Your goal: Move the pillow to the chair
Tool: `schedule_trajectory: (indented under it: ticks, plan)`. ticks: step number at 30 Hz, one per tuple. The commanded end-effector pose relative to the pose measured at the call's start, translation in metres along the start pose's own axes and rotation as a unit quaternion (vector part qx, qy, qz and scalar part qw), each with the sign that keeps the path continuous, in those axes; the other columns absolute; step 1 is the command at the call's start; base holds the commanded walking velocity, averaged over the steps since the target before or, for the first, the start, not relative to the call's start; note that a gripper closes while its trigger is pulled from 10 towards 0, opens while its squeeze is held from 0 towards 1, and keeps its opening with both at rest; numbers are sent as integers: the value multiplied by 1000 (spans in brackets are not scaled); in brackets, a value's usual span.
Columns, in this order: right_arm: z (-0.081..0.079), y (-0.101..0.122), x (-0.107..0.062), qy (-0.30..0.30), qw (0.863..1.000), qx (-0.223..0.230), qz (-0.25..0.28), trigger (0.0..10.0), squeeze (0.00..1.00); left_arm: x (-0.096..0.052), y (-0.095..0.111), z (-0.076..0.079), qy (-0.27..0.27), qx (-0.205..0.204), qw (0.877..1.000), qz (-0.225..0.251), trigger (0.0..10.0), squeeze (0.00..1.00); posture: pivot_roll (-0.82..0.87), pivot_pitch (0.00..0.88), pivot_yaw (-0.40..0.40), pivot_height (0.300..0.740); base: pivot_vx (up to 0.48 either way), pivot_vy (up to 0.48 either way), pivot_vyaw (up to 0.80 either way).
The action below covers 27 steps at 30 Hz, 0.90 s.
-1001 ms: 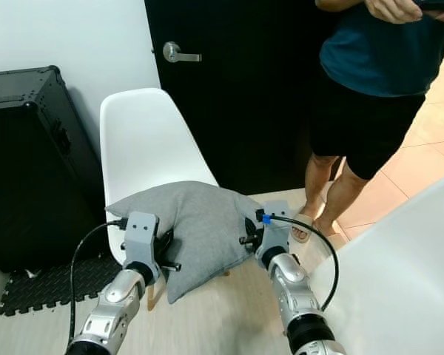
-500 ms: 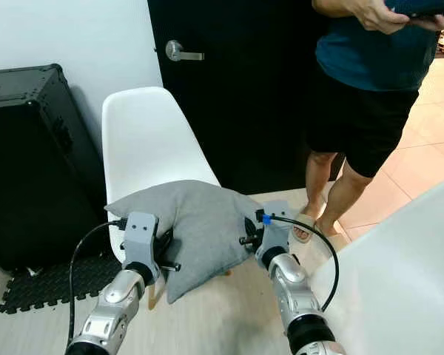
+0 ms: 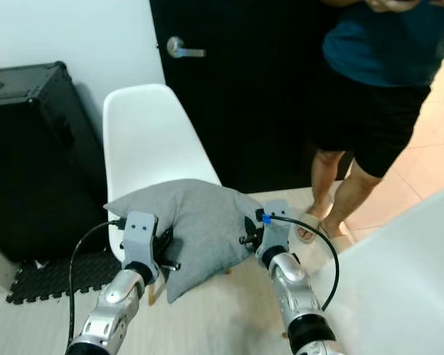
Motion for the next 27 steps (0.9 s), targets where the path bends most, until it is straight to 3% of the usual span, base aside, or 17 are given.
schedule_trajectory:
  ticks: [1,21,27]
  plan:
    - [3,3,-2,-5,1000,-10,11,10000,0,-1,9,-14,26,4,999,29,10000,0,12,32,7,740,0,0,0]
    - [6,4,-3,-8,1000,-9,12,10000,0,1,9,-13,25,-3,999,24,10000,0,10,38,10,740,0,0,0]
    - [7,4,-3,-9,1000,-10,12,10000,0,1,10,-12,22,-10,999,25,10000,0,8,39,9,740,0,480,0]
Point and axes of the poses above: a point about 5 cm out from each wrist's last joint towards the gripper, its own x axis pointing out of the wrist towards the gripper, its own y axis along the axis of the wrist's last joint, z = x × y, the point moved 1 cm from there along x, pointing out of the wrist towards the gripper, and after that the axes turned 7 degrees about x, right-handed, at the moved point
